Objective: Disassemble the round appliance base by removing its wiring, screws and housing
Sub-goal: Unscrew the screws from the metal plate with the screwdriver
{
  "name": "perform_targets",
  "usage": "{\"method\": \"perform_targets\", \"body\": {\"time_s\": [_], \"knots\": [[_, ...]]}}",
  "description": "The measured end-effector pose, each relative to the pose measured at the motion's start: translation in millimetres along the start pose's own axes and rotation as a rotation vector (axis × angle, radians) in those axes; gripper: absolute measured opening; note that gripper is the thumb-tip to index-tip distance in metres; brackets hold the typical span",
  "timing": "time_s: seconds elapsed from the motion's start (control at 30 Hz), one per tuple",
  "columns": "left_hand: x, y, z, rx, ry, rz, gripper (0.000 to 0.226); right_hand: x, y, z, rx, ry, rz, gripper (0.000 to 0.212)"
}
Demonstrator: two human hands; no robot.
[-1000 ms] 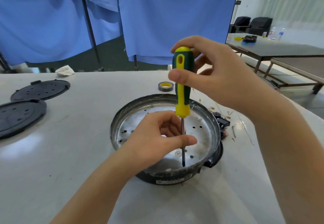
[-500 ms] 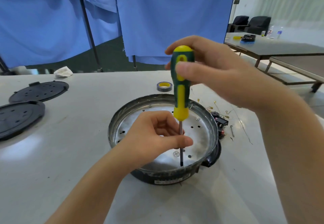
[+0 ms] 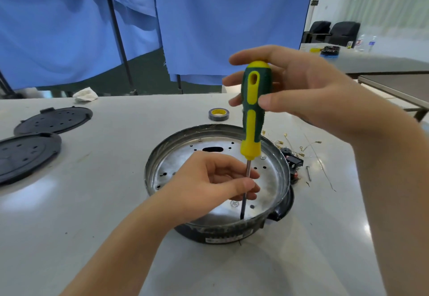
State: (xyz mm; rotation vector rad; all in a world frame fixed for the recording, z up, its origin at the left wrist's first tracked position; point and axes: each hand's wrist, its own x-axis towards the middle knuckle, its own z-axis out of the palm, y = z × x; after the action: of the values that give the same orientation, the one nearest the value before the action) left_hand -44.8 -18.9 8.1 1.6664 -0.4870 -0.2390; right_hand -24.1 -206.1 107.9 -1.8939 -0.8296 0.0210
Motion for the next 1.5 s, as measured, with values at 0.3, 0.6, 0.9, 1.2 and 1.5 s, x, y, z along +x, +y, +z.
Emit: {"method": "perform_targets", "body": {"time_s": [0.3, 0.6, 0.9, 1.2, 1.5], "knots": [[3, -1, -1, 0.128, 0.089, 0.027, 0.027, 7, 0, 18, -0.55, 0.234, -0.032, 0.05], [2, -2, 1, 0.077, 0.028, 0.004, 0.01, 1, -4, 9, -0.145, 0.104, 0.013, 0.064], [3, -1, 1, 0.163, 0.11, 0.006, 0.032, 7, -1, 19, -0.426, 0.248, -0.051, 0.04], [2, -2, 1, -0.015, 0.07, 0.046, 0.007, 3, -3, 9, -0.096, 0.131, -0.004, 0.042], [2, -3, -1, 0.069, 0.02, 0.04, 0.006, 4, -2, 8, -0.337, 0.224, -0.033, 0.035]]}}
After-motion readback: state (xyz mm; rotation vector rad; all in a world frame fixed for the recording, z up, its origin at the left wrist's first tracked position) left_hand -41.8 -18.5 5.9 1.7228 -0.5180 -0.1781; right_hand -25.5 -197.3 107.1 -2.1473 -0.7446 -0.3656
